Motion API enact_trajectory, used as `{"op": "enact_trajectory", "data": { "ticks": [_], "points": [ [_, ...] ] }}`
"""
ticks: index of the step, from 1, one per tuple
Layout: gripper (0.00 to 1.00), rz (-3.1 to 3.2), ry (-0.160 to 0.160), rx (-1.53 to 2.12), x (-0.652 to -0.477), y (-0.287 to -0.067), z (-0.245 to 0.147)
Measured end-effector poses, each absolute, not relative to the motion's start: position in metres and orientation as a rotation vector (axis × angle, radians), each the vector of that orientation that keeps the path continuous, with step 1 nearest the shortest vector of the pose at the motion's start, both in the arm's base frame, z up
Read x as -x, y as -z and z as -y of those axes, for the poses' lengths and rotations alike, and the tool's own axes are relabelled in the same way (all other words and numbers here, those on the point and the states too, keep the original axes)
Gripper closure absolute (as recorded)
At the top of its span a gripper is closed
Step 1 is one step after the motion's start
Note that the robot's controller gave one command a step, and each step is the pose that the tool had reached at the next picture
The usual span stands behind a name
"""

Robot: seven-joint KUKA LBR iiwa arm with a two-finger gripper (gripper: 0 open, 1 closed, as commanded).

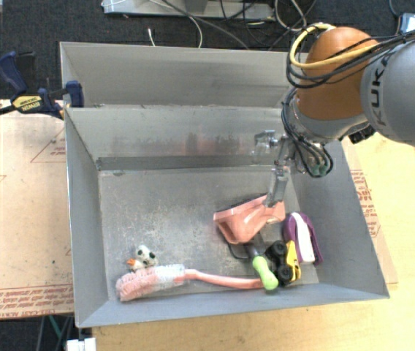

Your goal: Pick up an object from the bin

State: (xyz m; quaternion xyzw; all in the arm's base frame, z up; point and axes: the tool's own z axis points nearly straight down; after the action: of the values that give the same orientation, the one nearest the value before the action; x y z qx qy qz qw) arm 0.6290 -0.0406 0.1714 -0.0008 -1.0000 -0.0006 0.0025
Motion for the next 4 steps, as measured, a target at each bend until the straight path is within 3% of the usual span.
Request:
{"op": "enact_trajectory", "data": {
  "ticks": [1, 2, 3, 4],
  "points": [
    [0.0, 3.144, 0.001, 0.0, -0.631, -0.175, 0.04],
    [0.0, 3.093, 0.003, -0.551, -0.605, -0.074, 0.043],
    [0.0, 3.098, 0.001, -0.556, -0.593, -0.137, 0.044],
    [0.0, 3.093, 0.007, -0.562, -0.602, -0.076, 0.042]
  ]
}}
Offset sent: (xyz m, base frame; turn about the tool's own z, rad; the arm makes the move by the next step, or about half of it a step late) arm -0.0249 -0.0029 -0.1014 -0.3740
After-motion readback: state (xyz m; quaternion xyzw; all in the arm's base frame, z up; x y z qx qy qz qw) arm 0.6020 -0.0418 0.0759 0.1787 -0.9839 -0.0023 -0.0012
